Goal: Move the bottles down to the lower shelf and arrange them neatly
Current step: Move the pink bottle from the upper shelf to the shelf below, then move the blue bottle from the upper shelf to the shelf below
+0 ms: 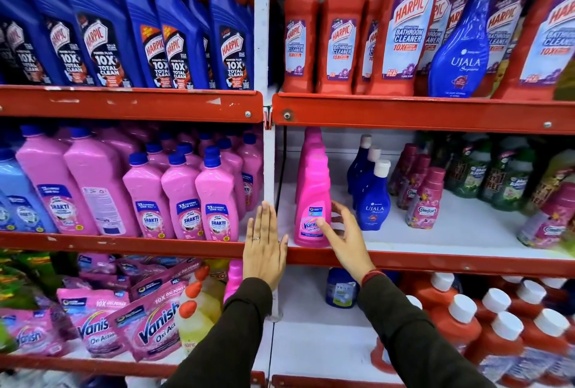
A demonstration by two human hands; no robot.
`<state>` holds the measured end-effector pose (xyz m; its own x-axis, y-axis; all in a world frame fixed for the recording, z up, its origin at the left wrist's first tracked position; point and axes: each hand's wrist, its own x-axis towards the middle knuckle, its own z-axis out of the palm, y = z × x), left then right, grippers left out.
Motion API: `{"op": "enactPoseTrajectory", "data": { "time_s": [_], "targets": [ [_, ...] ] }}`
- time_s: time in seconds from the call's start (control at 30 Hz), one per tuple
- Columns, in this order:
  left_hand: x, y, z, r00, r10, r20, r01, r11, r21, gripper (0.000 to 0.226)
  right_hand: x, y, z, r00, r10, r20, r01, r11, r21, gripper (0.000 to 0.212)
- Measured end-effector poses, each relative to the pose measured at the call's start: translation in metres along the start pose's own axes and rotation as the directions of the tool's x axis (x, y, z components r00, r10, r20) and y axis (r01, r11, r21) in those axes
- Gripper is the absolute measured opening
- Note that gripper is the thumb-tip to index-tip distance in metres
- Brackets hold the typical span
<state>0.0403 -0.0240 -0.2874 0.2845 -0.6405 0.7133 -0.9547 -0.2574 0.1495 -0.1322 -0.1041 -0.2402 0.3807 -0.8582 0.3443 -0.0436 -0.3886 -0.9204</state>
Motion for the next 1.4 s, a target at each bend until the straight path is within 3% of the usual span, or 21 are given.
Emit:
{"op": "enactPoseTrajectory", "data": {
  "time_s": [0.1,0.2,0.3,0.53,0.9,1.0,1.2,1.4],
  "targets": [
    [0.0,0.001,-0.007,1.0,0.015,0.003,-0.015,1.0,0.015,0.071,-0.01,-0.001,-0.009,0.995,-0.059,-0.075,0.041,0.973,-0.228,0.062],
    [-0.003,0.005,-0.013,1.0,0.012,-0.017,-0.012,1.0,-0.003,0.075,-0.018,-0.005,-0.024,0.932,-0.297,-0.205,0.12,0.791,-0.6,0.06],
    [0.004,0.017,-0.022,0.999,0.013,-0.046,-0.015,0.999,-0.029,0.072,-0.021,-0.017,-0.04,0.883,-0.42,-0.21,0.15,0.676,-0.721,0.064],
    [0.067,0.075,-0.065,0.976,0.075,-0.205,-0.093,0.992,-0.083,0.068,-0.013,-0.056,-0.078,0.825,-0.535,-0.183,0.21,0.59,-0.78,0.071],
    [0.174,0.144,-0.131,0.89,0.159,-0.427,-0.186,0.982,-0.021,0.065,0.038,-0.167,-0.157,0.626,-0.736,-0.256,0.311,0.537,-0.784,0.073],
    [0.189,0.145,-0.135,0.897,0.161,-0.412,-0.171,0.985,0.013,0.064,0.061,-0.196,-0.173,0.673,-0.693,-0.257,0.288,0.566,-0.772,0.07],
    [0.197,0.147,-0.13,0.894,0.162,-0.419,-0.143,0.987,0.076,0.062,0.099,-0.222,-0.211,0.852,-0.474,-0.223,0.256,0.748,-0.612,0.057],
    [0.2,0.146,-0.128,0.887,0.176,-0.426,-0.145,0.984,0.105,0.062,0.107,-0.231,-0.223,0.909,-0.361,-0.208,0.223,0.844,-0.488,0.047]
  ]
}}
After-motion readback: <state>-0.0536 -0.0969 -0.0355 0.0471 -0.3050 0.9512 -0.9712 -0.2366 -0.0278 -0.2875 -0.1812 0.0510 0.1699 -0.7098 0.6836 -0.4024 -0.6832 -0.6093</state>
